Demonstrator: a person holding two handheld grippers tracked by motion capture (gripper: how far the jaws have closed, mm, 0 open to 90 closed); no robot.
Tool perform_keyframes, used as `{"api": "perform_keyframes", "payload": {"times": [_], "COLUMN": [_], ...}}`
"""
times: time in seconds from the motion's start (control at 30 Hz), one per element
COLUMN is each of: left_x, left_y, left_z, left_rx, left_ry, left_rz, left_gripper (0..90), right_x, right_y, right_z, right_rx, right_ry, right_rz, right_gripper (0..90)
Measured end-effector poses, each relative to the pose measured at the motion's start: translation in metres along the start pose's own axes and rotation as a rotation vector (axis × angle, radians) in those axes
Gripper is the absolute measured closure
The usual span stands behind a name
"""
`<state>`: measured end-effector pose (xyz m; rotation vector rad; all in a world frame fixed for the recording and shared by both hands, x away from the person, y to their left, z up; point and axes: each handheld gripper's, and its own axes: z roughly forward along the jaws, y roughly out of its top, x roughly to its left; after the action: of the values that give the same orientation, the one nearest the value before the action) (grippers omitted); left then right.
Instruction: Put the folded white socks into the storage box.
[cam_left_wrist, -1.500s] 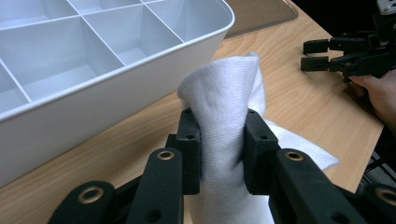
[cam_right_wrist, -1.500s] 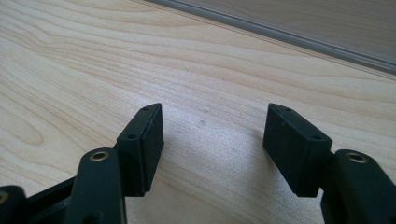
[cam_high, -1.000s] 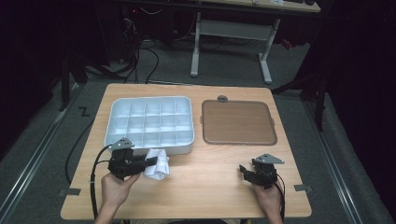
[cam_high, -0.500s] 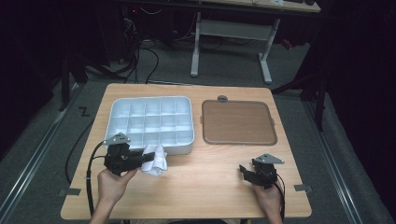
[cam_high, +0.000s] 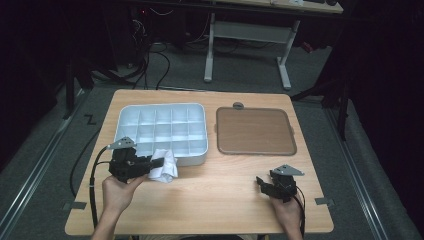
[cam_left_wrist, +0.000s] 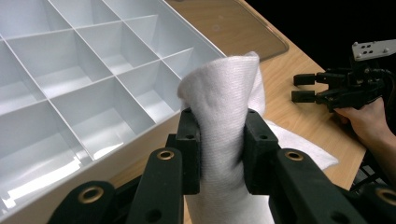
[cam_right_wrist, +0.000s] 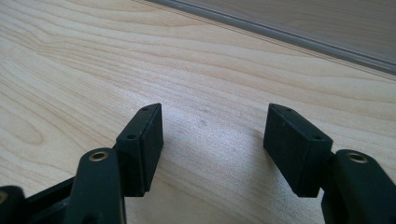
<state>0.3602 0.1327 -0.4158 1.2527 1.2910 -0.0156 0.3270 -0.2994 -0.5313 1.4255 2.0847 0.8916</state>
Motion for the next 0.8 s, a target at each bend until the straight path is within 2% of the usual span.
{"api": "perform_keyframes", "payload": {"times": [0.33, 0.57, 0.8], "left_x": [0.001, 0.006, 0.006], "left_y": [0.012, 0.021, 0.030], "left_z": [0.004, 0.006, 0.010], "left_rx": [-0.012, -0.024, -0.037], "left_ry": [-0.003, -0.006, 0.004], "left_rz": [-0.009, -0.044, -0.025], "left_gripper": [72.1, 72.2, 72.2], "right_x": [0.000, 0.000, 0.000], "right_y": [0.000, 0.000, 0.000], "right_z": [0.000, 0.000, 0.000], "right_rx": [0.000, 0.000, 0.000], "right_ry": [0.000, 0.000, -0.001], "right_rz": [0.000, 0.000, 0.000], "right_gripper": [38.2, 38.2, 38.2]}}
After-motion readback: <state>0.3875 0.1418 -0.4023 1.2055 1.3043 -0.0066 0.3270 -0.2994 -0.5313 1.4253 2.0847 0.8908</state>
